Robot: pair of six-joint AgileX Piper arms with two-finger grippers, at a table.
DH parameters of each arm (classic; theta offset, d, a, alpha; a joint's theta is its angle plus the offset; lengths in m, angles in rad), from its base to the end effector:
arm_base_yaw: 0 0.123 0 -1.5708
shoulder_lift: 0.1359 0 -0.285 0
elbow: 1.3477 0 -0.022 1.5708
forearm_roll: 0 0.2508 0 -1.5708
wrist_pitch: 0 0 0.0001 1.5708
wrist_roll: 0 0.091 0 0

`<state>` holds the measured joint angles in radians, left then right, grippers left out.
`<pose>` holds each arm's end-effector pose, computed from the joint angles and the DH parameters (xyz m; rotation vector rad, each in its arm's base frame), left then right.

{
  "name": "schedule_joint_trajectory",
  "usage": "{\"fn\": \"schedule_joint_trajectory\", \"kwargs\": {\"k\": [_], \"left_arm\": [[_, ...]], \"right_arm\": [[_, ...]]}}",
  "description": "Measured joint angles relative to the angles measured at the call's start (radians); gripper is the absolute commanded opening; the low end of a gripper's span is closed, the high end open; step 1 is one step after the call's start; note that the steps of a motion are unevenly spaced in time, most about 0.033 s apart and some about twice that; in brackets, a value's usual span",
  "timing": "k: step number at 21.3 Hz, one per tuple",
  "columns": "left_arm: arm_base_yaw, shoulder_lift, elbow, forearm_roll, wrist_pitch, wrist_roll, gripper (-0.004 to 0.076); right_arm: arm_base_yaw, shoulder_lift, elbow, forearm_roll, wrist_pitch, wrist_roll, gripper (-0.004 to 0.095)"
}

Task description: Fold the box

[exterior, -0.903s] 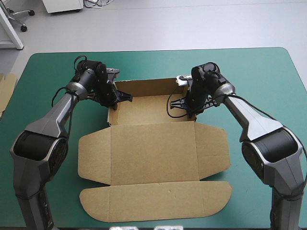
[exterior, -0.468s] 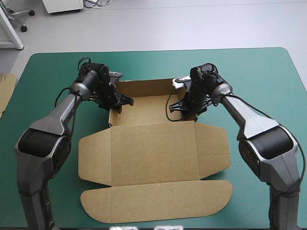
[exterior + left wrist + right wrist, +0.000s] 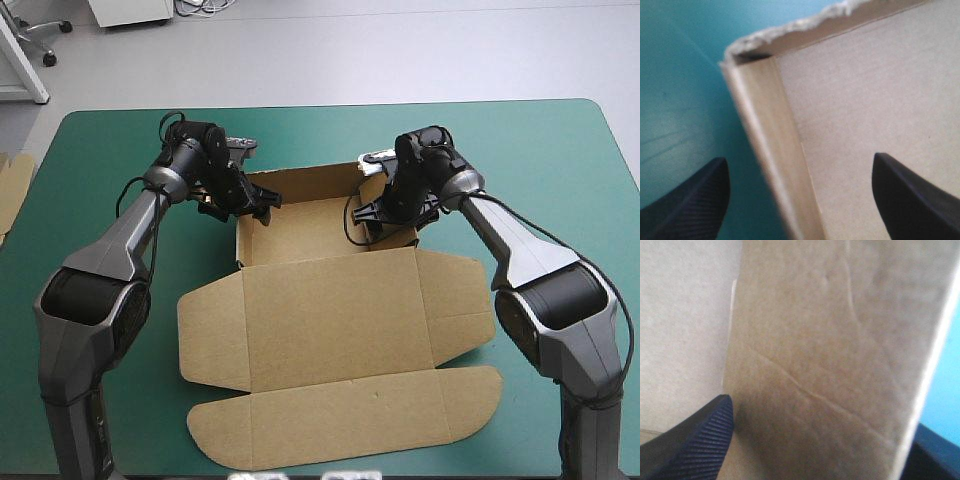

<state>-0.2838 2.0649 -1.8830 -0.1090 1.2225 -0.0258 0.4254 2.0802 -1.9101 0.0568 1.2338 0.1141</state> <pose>0.4221 -0.1328 0.2639 0.3383 2.8805 -0.2107 0.4042 0.1885 0.2639 -0.4334 2.8738 0.1774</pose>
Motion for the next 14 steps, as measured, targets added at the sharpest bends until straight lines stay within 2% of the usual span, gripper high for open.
{"fn": "schedule_joint_trajectory", "kwargs": {"k": [8,12,14], "left_arm": [[0.000,-0.007,-0.122,-0.003,0.015,0.013,0.0564],[0.000,-0.109,-0.164,-0.006,0.012,0.045,0.0544],[0.000,-0.178,-0.165,-0.006,0.004,0.056,0.0503]], "right_arm": [[-0.002,-0.056,-0.097,-0.028,0.003,0.001,0.0714],[-0.005,-0.150,-0.100,-0.048,0.008,0.004,0.0714],[-0.005,-0.214,-0.100,-0.057,0.010,0.004,0.0680]]}}
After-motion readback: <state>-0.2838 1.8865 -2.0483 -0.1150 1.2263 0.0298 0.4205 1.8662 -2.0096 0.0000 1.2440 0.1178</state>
